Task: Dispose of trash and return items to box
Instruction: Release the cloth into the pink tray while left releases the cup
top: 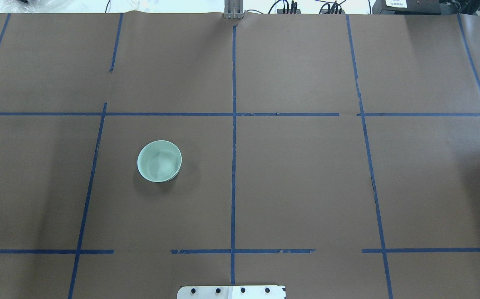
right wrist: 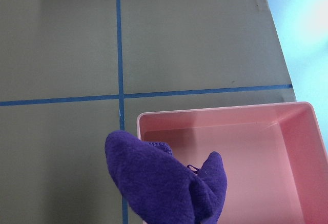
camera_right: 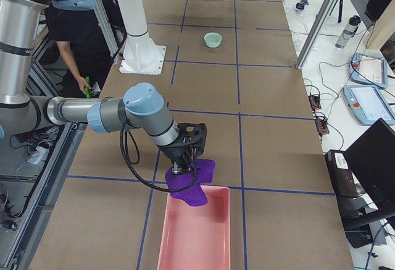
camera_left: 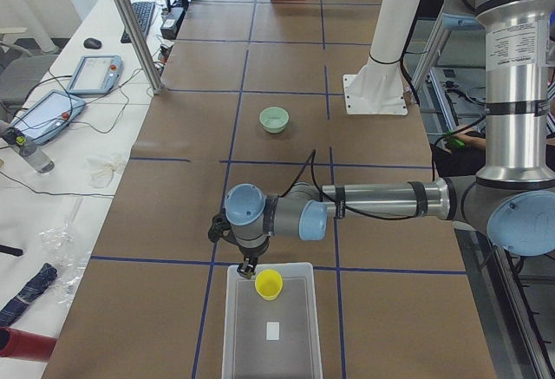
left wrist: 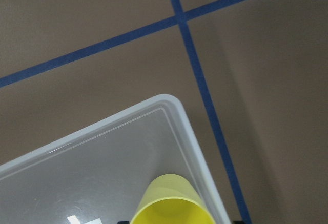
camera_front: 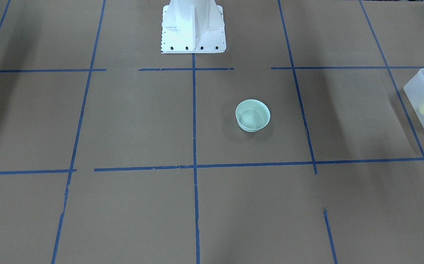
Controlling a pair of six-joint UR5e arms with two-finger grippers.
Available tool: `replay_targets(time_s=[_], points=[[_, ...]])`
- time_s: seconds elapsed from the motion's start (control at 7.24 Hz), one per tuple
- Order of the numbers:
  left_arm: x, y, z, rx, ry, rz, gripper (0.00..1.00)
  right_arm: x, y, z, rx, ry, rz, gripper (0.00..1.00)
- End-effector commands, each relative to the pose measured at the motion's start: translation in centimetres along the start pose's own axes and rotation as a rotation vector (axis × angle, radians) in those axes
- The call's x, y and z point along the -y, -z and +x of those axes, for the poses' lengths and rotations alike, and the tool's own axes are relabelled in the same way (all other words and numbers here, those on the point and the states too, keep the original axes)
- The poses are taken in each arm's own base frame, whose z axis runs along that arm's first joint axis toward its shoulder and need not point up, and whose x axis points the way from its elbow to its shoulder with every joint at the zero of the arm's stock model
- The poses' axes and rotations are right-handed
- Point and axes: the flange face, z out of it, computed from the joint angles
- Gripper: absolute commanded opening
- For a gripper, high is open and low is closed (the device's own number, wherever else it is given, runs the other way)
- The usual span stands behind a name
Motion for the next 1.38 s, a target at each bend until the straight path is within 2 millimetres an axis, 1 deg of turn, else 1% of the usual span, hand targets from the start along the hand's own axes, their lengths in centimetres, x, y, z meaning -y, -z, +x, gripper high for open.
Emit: replay_targets(time_s=[0.0, 0.14, 0.28, 0.41, 0.55, 0.69, 0.83, 0.97, 1.1, 1.24], points=[[-1.1, 9.5, 0.1, 0.162, 0.034, 0.14, 1.0, 0.1, -1.1, 1.4, -0.057, 0.027, -0.022, 0.0], [0.3, 12.2, 2.1, 0.189, 0.051, 0.198, 1.0, 0.9, -2.0, 3.1, -0.127, 0.112, -0.038, 0.0], [2.3, 15.0, 4.6, 0.184, 0.143, 0.274, 1.0, 0.8, -4.0, 5.2, -0.135, 0.143, -0.076, 0.0], [4.5, 16.7, 6.5, 0.175, 0.126, 0.315, 1.0, 0.6, -6.2, 7.0, -0.132, 0.151, -0.114, 0.0], [6.9, 16.1, 8.6, 0.142, 0.081, 0.311, 1.0, 1.2, -8.0, 8.4, -0.129, 0.131, -0.138, 0.0], [9.7, 14.3, 12.4, 0.069, 0.087, 0.292, 1.0, 1.6, -10.5, 10.3, -0.127, 0.132, -0.129, 0.17], [13.2, 11.8, 18.7, -0.054, 0.153, 0.271, 1.0, 0.9, -12.7, 12.0, -0.127, 0.143, -0.107, 0.74], [14.6, 10.2, 23.2, -0.135, 0.188, 0.304, 1.0, 1.0, -13.4, 12.6, -0.126, 0.159, -0.077, 1.0], [14.8, 8.0, 27.0, -0.193, 0.226, 0.28, 1.0, 1.2, -13.5, 12.5, -0.117, 0.155, -0.076, 1.0], [15.0, 5.9, 31.5, -0.241, 0.284, 0.243, 1.0, 1.2, -13.5, 12.2, -0.084, 0.15, -0.074, 1.0]])
